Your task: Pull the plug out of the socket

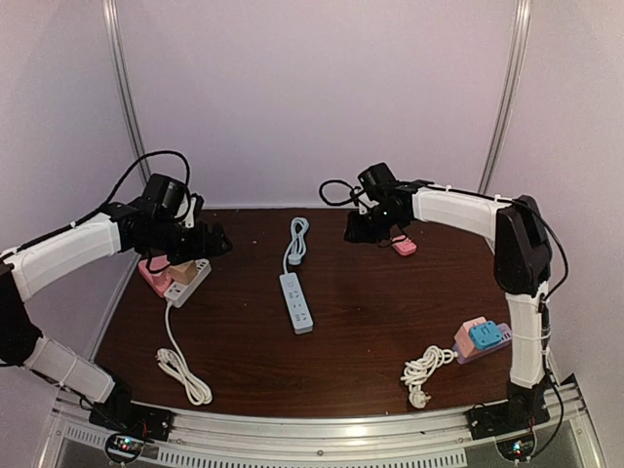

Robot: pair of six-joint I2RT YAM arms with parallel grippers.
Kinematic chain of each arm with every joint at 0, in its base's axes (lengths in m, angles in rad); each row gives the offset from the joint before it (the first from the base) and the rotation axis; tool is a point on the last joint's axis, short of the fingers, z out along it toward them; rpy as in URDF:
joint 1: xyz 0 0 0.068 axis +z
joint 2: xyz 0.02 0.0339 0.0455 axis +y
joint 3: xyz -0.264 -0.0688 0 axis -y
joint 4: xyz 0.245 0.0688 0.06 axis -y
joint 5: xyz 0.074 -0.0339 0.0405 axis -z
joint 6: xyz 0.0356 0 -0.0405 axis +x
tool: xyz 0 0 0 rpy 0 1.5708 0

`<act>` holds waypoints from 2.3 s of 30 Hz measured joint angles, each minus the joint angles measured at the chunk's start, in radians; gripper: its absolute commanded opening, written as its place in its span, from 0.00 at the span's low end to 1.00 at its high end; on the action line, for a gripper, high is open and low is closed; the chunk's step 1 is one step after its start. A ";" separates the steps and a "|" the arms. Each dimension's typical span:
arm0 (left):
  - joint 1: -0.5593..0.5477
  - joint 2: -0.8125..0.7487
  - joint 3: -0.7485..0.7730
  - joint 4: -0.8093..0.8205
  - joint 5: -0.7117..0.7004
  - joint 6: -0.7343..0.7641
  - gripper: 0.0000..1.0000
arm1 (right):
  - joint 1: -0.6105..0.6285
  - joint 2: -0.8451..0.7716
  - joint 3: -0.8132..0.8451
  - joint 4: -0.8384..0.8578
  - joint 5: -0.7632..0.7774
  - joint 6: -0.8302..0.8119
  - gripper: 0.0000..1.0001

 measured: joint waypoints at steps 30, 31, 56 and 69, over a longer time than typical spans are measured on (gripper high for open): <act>0.096 -0.003 -0.031 -0.054 -0.104 0.056 0.98 | -0.206 0.327 0.330 -0.289 0.051 -0.029 0.29; 0.096 -0.003 -0.031 -0.054 -0.105 0.056 0.98 | -0.206 0.327 0.330 -0.289 0.051 -0.029 0.33; 0.167 0.005 -0.021 -0.060 -0.131 0.084 0.98 | -0.175 0.208 0.135 -0.170 0.076 -0.029 0.68; 0.188 0.214 0.094 -0.112 -0.221 0.243 0.97 | -0.114 -0.029 -0.023 -0.029 0.087 -0.025 0.80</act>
